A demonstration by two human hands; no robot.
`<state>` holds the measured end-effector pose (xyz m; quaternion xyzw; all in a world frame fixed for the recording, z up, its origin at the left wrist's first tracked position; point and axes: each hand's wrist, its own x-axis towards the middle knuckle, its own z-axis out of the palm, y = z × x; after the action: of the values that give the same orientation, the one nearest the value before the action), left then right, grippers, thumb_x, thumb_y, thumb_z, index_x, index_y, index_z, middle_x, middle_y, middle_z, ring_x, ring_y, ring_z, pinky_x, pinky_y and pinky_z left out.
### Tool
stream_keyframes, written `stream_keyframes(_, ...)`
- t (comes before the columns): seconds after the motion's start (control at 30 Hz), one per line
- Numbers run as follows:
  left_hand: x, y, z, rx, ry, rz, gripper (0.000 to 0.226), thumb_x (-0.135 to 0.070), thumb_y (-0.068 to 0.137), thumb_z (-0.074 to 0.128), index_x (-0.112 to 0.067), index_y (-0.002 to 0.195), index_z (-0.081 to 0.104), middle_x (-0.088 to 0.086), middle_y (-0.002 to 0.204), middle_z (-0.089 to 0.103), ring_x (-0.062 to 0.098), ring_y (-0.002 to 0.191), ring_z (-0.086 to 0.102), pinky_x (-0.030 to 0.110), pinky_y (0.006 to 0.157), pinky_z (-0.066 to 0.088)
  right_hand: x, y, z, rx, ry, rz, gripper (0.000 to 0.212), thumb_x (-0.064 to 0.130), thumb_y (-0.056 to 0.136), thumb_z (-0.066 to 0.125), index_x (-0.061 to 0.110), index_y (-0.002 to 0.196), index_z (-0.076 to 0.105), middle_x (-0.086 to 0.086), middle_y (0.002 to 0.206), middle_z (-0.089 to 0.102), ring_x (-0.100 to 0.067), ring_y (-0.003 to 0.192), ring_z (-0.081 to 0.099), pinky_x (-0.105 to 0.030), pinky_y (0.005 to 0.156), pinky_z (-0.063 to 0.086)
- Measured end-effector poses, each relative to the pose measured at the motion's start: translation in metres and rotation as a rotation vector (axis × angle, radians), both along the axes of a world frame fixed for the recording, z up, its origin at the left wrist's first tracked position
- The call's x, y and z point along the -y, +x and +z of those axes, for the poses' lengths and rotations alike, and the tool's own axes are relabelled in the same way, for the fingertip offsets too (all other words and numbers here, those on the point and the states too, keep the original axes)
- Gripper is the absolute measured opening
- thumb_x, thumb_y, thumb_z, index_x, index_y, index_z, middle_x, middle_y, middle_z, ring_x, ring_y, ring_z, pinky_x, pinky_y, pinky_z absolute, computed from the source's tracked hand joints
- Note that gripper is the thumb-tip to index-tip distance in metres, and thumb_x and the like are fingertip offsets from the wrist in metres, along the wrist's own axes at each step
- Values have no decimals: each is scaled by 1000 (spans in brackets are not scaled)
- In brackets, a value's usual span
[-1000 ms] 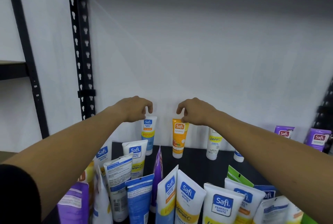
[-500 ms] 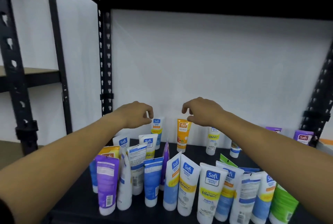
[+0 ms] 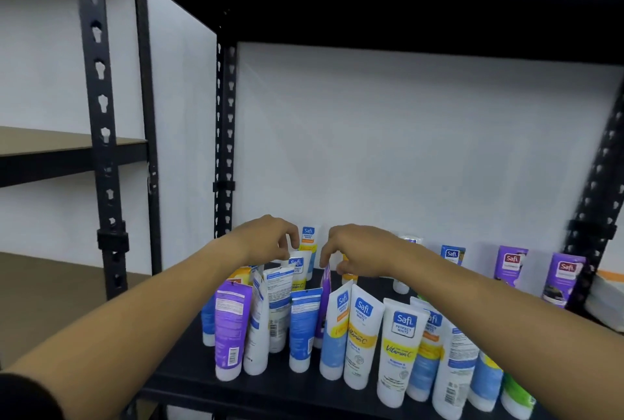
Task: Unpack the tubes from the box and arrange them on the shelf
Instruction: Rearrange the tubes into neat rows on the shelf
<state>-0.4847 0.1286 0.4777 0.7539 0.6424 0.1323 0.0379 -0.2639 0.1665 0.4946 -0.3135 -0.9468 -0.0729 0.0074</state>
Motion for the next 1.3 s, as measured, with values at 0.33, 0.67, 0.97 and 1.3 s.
stream_keyframes(0.33, -13, 5, -12, -66, 11, 22, 18, -28, 90, 67, -31, 107, 62, -8, 104, 67, 10, 89, 62, 24, 66, 42, -16, -4, -15, -45, -2, -72, 22, 35, 94, 64, 22, 111, 70, 2, 112, 65, -14, 100, 59, -32, 79, 50)
stream_keyframes(0.67, -19, 6, -13, -63, 21, 14, 16, -26, 88, 70, -34, 93, 57, -9, 92, 63, 12, 87, 63, 25, 66, 44, -22, -1, -22, -172, -109, -91, 19, 28, 94, 66, 17, 108, 72, 3, 98, 67, -10, 87, 57, -26, 72, 47)
stream_keyframes(0.97, -19, -5, 5, 27, 113, 76, 14, -28, 87, 72, -29, 101, 68, -12, 83, 62, 10, 82, 58, 32, 80, 43, -29, 3, -2, -226, -155, -162, 16, 26, 91, 70, 19, 106, 68, 1, 104, 67, -15, 100, 65, -33, 83, 56)
stream_keyframes(1.3, -31, -52, 65, 267, 316, 136, 23, -10, 85, 72, -32, 80, 67, -6, 79, 68, 11, 71, 61, 28, 68, 47, -60, -35, 67, -339, 31, -192, 9, 28, 91, 70, 23, 97, 66, 3, 97, 63, -13, 92, 61, -29, 73, 52)
